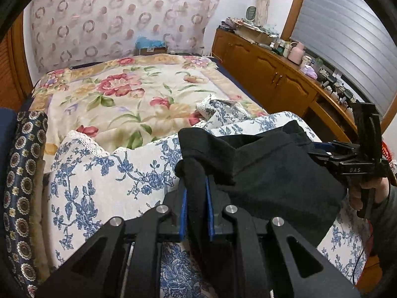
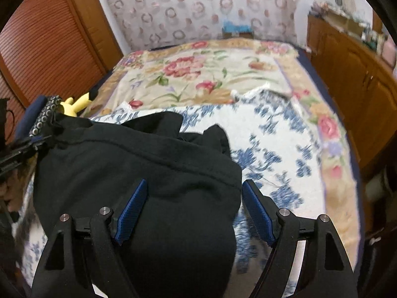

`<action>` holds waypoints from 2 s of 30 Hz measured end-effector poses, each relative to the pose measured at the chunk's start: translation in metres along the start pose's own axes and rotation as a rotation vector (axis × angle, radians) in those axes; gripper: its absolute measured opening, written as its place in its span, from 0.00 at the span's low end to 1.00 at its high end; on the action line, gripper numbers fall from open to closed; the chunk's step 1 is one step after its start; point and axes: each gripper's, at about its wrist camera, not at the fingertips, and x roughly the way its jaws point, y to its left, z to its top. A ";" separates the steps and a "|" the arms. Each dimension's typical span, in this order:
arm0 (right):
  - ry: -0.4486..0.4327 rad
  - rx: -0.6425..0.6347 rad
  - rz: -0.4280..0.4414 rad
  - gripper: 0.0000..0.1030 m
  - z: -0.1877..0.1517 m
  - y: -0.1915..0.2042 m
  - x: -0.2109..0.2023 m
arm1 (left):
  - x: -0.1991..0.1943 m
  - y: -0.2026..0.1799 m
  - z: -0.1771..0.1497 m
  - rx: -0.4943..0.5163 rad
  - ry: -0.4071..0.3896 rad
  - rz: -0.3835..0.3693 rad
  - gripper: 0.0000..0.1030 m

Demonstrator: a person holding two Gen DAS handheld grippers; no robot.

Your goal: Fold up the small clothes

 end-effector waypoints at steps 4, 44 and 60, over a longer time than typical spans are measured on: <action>0.010 -0.030 0.040 0.64 0.002 0.008 0.001 | 0.005 -0.001 -0.001 0.000 0.010 0.001 0.11; -0.341 -0.357 0.180 0.17 0.047 0.179 -0.088 | -0.221 0.039 -0.033 -0.034 -0.410 0.125 0.11; -0.339 -0.768 0.262 0.16 0.132 0.374 -0.066 | -0.279 0.138 -0.124 -0.269 -0.522 0.279 0.11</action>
